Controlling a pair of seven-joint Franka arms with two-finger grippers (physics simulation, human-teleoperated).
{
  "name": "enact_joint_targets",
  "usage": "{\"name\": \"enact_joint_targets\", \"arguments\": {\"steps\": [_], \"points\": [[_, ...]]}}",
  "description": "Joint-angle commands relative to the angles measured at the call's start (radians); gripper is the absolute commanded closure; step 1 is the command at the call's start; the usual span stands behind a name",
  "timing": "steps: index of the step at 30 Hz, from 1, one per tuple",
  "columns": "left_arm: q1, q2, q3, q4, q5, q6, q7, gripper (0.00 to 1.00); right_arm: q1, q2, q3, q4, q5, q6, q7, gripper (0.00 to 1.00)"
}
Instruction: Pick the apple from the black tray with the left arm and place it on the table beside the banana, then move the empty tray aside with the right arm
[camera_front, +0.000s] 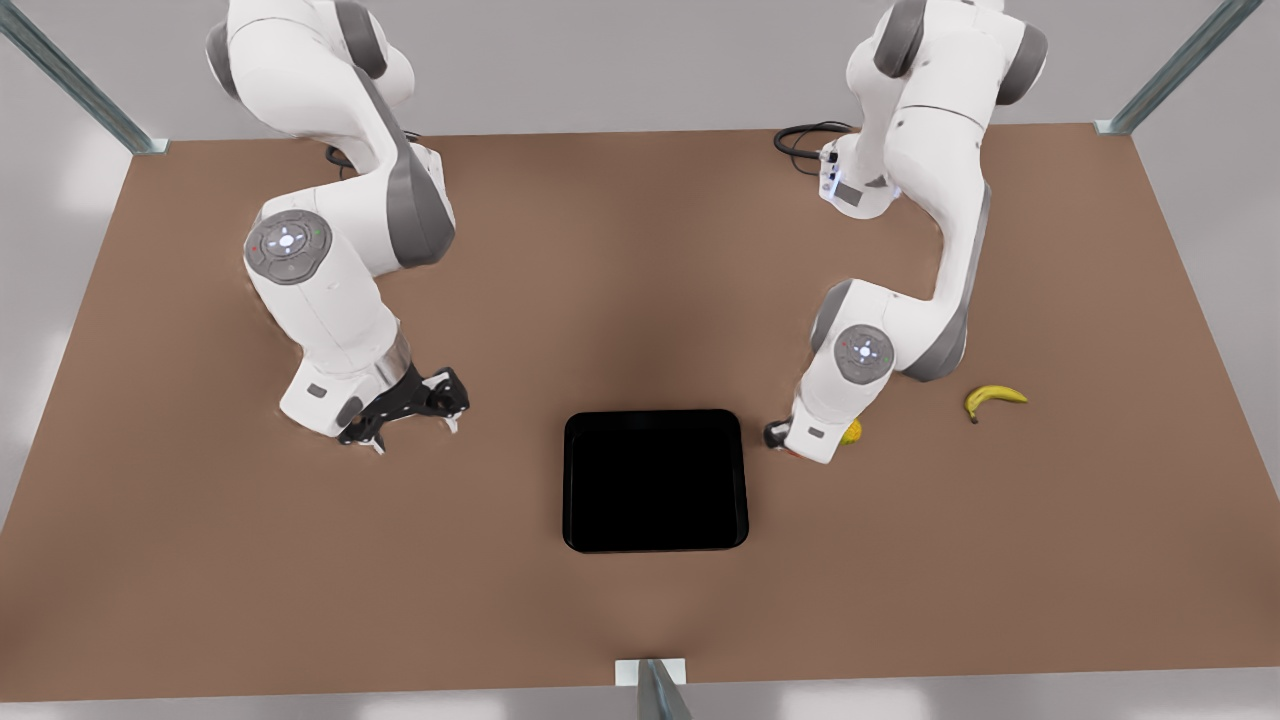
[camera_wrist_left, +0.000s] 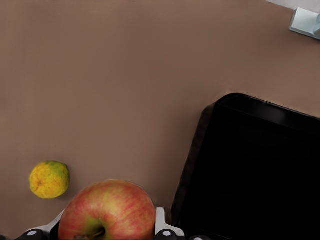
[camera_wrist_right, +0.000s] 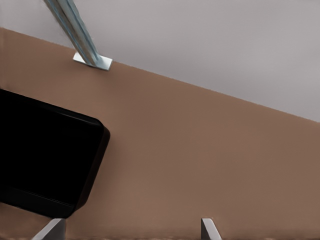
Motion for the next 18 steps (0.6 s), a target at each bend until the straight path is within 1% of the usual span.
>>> {"name": "enact_joint_targets", "arguments": {"steps": [1, 2, 3, 4, 5, 6, 7, 8, 9, 10, 13, 14, 15, 16, 17, 18], "points": [[0.102, -0.011, 0.001, -0.015, -0.041, -0.061, 0.641, 0.24, 0.037, -0.001, 0.027, 0.009, -0.010, -0.151, 0.637, 0.00], [0.156, 0.001, 0.002, -0.017, -0.041, -0.064, 0.718, 0.24, 0.063, 0.002, 0.019, 0.009, -0.007, -0.140, 0.727, 0.00], [0.213, 0.016, 0.002, -0.014, -0.040, -0.077, 0.813, 0.24, 0.063, 0.002, 0.048, 0.009, 0.037, -0.109, 0.799, 0.05], [0.266, 0.054, 0.004, -0.004, -0.032, -0.071, 0.870, 0.24, 0.063, 0.002, 0.068, 0.008, 0.109, -0.014, 0.945, 0.04], [0.276, 0.093, 0.005, -0.004, -0.026, -0.065, 0.865, 0.22, 0.067, 0.010, 0.071, -0.001, 0.108, 0.012, 0.944, 0.00], [0.276, 0.128, 0.007, 0.008, -0.026, -0.063, 0.862, 0.22, 0.072, 0.004, 0.071, -0.035, 0.116, 0.061, 0.958, 0.00], [0.276, 0.159, 0.017, 0.010, -0.015, -0.040, 0.856, 0.22, 0.073, -0.013, 0.071, -0.076, 0.117, 0.069, 1.016, 0.00], [0.274, 0.159, 0.019, 0.011, -0.012, -0.037, 0.836, 0.07, 0.073, -0.013, 0.071, -0.119, 0.131, 0.164, 1.062, 0.00], [0.274, 0.156, 0.019, 0.014, -0.012, -0.018, 0.836, 0.00, 0.072, 0.022, 0.071, -0.119, 0.129, 0.199, 1.068, 0.00], [0.274, 0.154, 0.019, 0.025, -0.012, -0.018, 0.836, 0.00, 0.072, 0.059, 0.071, -0.116, 0.120, 0.202, 1.063, 0.00], [0.274, 0.147, 0.021, 0.032, -0.012, -0.018, 0.836, 0.00, 0.063, 0.136, 0.071, -0.112, 0.120, 0.319, 0.978, 0.00], [0.276, 0.104, 0.021, 0.049, -0.012, -0.041, 0.835, 0.00, 0.055, 0.156, 0.071, -0.109, 0.120, 0.325, 0.938, 0.00], [0.276, 0.029, 0.039, 0.106, -0.021, -0.158, 0.833, 0.00, 0.054, 0.173, 0.071, -0.112, 0.117, 0.351, 0.905, 0.00], [0.288, -0.008, 0.047, 0.219, -0.076, -0.326, 0.836, 0.00, 0.055, 0.187, 0.073, -0.121, 0.080, 0.369, 0.902, 0.00], [0.292, -0.161, 0.069, 0.177, -0.101, -0.396, 0.841, 0.00, 0.058, 0.190, 0.073, -0.162, 0.079, 0.429, 0.898, 0.00], [0.291, -0.338, 0.074, -0.007, -0.094, -0.335, 0.842, 0.00, 0.058, 0.190, 0.089, -0.190, 0.080, 0.472, 0.886, 0.00]]}}
